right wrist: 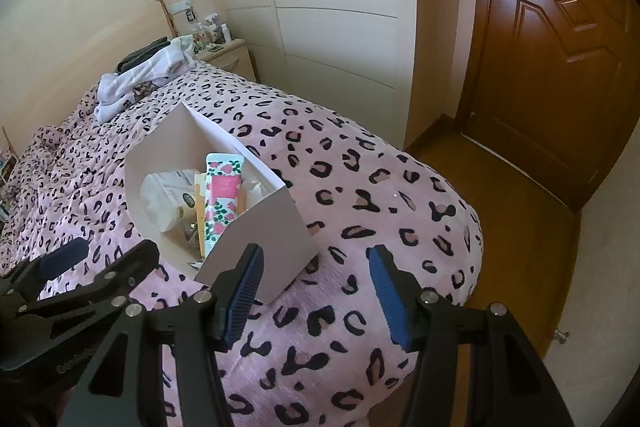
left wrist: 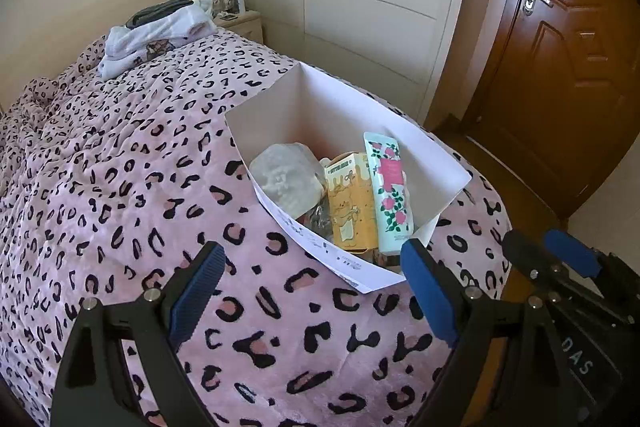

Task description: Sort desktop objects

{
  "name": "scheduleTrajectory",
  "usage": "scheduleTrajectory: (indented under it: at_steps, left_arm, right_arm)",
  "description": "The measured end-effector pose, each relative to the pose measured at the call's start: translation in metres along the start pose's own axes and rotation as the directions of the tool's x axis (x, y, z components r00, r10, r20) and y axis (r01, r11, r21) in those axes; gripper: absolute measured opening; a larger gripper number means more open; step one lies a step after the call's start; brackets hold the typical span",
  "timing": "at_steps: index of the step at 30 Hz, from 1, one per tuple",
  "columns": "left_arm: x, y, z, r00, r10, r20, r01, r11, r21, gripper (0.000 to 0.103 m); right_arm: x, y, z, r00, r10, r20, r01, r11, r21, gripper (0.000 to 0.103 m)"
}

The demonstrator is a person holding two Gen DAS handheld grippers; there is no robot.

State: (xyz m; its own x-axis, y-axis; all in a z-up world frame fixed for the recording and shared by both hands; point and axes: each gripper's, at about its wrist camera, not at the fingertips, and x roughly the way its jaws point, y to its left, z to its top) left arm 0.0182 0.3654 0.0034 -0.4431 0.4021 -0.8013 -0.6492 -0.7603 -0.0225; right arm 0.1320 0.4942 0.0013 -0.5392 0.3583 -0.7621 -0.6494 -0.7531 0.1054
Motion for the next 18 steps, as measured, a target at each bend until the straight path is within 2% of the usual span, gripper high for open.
scheduleTrajectory:
  at_steps: [18]
  left_arm:
    - [0.0059, 0.0012, 0.0000, 1.000, -0.003, -0.016, 0.003, 1.000, -0.001, 0.091]
  right_arm:
    - [-0.0041, 0.0046, 0.0016, 1.000, 0.004, 0.009, -0.004, 1.000, -0.007, 0.057]
